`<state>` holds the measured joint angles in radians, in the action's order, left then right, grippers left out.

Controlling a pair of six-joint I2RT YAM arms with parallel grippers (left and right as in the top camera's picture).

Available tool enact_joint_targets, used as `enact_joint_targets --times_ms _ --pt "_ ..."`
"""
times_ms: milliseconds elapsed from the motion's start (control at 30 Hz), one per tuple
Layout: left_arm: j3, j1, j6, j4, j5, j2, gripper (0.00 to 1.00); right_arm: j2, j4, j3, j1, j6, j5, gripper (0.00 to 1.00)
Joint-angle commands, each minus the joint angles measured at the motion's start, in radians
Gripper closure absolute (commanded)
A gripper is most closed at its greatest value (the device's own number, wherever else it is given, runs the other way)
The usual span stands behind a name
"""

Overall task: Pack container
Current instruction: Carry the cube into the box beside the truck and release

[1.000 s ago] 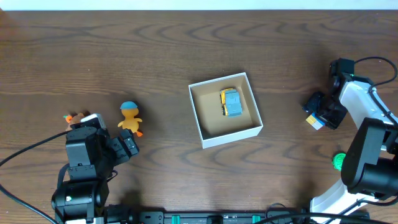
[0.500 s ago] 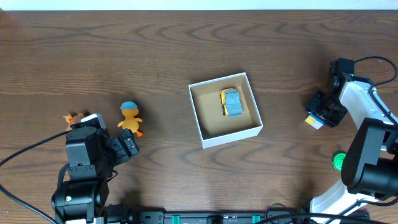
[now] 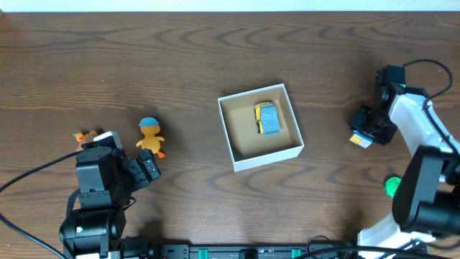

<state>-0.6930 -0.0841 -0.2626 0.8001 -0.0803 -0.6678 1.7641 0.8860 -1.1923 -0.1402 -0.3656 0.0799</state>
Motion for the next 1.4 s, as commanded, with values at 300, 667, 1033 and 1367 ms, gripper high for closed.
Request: enact_joint_targets --times_ms 300,667,1033,1367 --pt "-0.023 -0.005 -0.005 0.000 -0.010 -0.004 0.02 -0.345 -0.011 -0.139 0.562 0.175 -0.003 0.97" --pt "-0.023 -0.005 -0.005 0.000 -0.009 -0.004 0.02 -0.086 -0.171 -0.139 0.840 0.106 -0.005 0.95" --pt "-0.023 -0.005 -0.005 0.000 -0.009 -0.004 0.02 0.118 -0.262 -0.139 0.823 0.048 -0.004 0.78" --pt "-0.023 -0.005 -0.005 0.000 -0.009 -0.004 0.02 0.133 -0.315 -0.139 0.790 0.048 -0.003 0.33"
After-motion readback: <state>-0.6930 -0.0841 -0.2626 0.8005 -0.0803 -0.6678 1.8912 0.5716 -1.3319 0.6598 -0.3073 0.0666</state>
